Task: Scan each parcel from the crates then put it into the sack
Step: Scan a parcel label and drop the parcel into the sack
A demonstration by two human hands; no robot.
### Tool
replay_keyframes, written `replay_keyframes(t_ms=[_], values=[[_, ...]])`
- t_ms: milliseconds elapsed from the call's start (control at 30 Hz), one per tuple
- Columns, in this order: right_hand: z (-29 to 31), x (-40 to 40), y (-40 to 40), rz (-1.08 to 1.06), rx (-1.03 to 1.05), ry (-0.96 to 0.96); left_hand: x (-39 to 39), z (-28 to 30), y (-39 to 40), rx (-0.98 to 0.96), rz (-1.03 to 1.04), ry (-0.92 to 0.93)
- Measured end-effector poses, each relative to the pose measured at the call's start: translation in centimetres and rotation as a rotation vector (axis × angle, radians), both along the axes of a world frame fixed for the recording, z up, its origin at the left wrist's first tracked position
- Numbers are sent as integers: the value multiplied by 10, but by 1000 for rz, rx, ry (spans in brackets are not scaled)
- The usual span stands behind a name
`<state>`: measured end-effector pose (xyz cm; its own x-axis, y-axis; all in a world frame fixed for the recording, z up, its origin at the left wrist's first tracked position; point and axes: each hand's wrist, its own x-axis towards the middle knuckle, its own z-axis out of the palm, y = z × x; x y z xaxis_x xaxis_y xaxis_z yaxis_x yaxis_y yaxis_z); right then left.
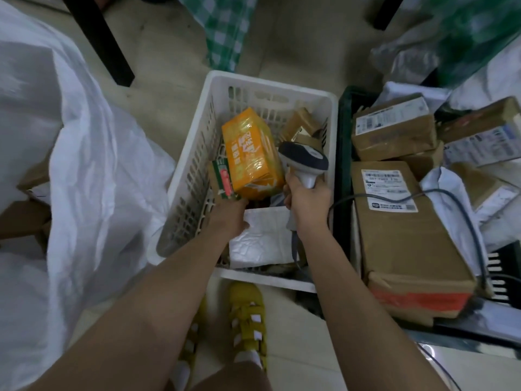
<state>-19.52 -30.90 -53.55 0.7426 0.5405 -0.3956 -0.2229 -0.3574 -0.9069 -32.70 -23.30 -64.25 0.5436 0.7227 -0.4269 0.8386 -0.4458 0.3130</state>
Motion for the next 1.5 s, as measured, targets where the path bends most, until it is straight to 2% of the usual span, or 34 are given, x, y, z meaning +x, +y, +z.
replay_keyframes(t_ms=[100,233,433,633,700,767,833,967,1033,1167,1233,1400,1500], values=[[7,-2,-1,-7,-1,3,-1,13,-4,2,82,-104],[29,-12,-10,-14,4,12,-14,64,-5,17,170,-307],[96,-56,-20,-25,139,50,-48,170,-26,300,290,-613],[137,-116,-22,-27,130,3,-92,208,-61,458,276,-760],[141,-129,-28,-46,127,-37,-105,214,-70,416,290,-775],[139,-136,-36,-52,181,-10,-117,217,-80,275,308,-826],[135,-137,-43,-8,210,26,-130,222,-89,135,422,-930],[136,-132,-56,168,176,18,-153,225,-93,111,701,-1012],[137,-130,-60,224,207,20,-159,228,-91,45,766,-1049],[136,-127,-56,293,224,8,-170,223,-81,-85,884,-1012],[135,-124,-51,307,224,-16,-174,222,-78,-160,969,-1079],[134,-129,-49,261,209,-176,-182,221,-74,-133,1025,-1158],[143,-133,-57,283,253,-122,-184,221,-72,-100,1099,-1245]])
